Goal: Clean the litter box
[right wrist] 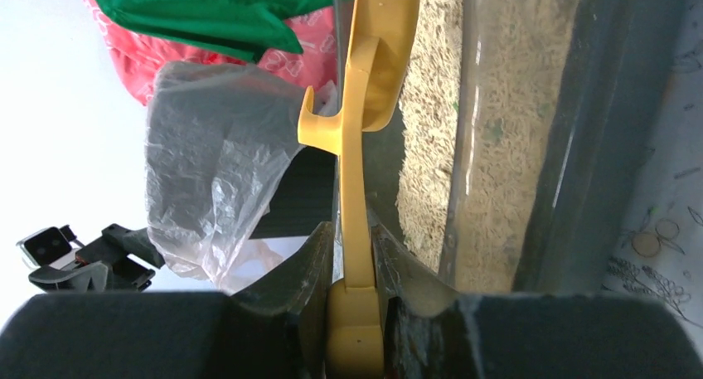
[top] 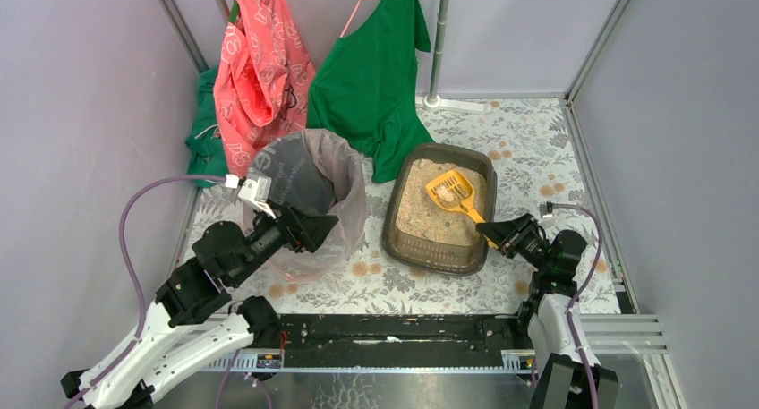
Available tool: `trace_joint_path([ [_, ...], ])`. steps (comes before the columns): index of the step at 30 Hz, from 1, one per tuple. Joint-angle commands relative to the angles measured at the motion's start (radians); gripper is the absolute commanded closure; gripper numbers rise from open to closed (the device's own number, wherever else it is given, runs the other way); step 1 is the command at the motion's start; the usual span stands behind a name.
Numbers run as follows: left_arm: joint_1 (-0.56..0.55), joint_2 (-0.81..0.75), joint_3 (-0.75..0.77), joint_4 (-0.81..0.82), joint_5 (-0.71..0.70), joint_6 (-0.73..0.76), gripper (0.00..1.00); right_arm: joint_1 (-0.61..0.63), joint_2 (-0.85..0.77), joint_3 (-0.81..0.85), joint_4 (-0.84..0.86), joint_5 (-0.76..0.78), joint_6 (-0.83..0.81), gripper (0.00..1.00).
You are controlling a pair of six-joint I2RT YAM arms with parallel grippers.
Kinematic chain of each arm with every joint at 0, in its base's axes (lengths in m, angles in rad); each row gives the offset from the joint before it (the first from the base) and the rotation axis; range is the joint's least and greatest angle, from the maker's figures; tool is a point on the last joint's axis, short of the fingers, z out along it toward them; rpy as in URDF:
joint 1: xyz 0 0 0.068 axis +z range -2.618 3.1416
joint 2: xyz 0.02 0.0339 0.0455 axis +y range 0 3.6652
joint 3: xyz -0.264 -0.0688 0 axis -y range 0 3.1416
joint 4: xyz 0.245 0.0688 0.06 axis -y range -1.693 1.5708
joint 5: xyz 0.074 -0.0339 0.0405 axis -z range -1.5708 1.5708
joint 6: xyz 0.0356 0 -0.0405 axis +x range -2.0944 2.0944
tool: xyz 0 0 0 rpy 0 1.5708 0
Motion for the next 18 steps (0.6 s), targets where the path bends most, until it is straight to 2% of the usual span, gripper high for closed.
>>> trace_joint_path([
  [1, -0.006, 0.014, -0.006, -0.069, 0.003, -0.003, 0.25, -0.024, -0.002, 0.029, -0.075, -0.015, -0.098, 1.0],
  [2, -0.006, 0.015, -0.001, -0.074, 0.003, -0.004, 0.25, -0.044, -0.01, 0.017, -0.047, 0.0, -0.08, 1.0],
  [3, -0.006, 0.014, 0.002, -0.075, 0.007, -0.005, 0.25, -0.035, -0.006, -0.001, 0.065, -0.005, -0.016, 1.0],
  [4, -0.006, 0.009, 0.001, -0.074, 0.006, -0.007, 0.25, 0.005, 0.007, -0.02, 0.135, -0.008, 0.031, 1.0],
  [5, -0.006, 0.005, -0.004, -0.072, 0.003, -0.008, 0.25, 0.036, 0.02, -0.01, 0.106, -0.024, 0.014, 1.0],
  [6, -0.006, 0.004, -0.009, -0.071, -0.003, -0.007, 0.25, 0.037, 0.017, 0.026, -0.008, -0.028, -0.044, 1.0],
  [8, -0.006, 0.009, -0.007, -0.074, 0.0, -0.006, 0.25, -0.033, -0.025, 0.049, -0.153, 0.014, -0.139, 1.0],
  [10, -0.006, 0.005, -0.004, -0.074, 0.006, -0.012, 0.25, -0.012, -0.018, -0.018, 0.087, 0.004, 0.008, 1.0],
  [11, -0.006, 0.001, -0.008, -0.072, 0.004, -0.013, 0.25, 0.027, 0.004, -0.025, 0.151, -0.005, 0.051, 1.0],
  [12, -0.006, -0.002, -0.013, -0.072, -0.001, -0.011, 0.25, 0.04, 0.021, -0.011, 0.107, -0.027, 0.027, 1.0],
  [14, -0.006, 0.003, -0.011, -0.077, -0.004, -0.006, 0.25, -0.009, 0.003, 0.031, -0.084, -0.006, -0.091, 1.0],
  [15, -0.006, 0.005, -0.005, -0.081, -0.002, -0.006, 0.25, -0.034, -0.011, 0.028, -0.1, 0.012, -0.112, 1.0],
  [17, -0.005, 0.001, -0.002, -0.085, 0.002, -0.007, 0.25, -0.003, 0.015, -0.021, 0.113, -0.014, 0.011, 1.0],
  [18, -0.005, -0.006, -0.006, -0.085, -0.005, -0.008, 0.25, 0.019, 0.031, -0.019, 0.145, -0.033, 0.033, 1.0],
])
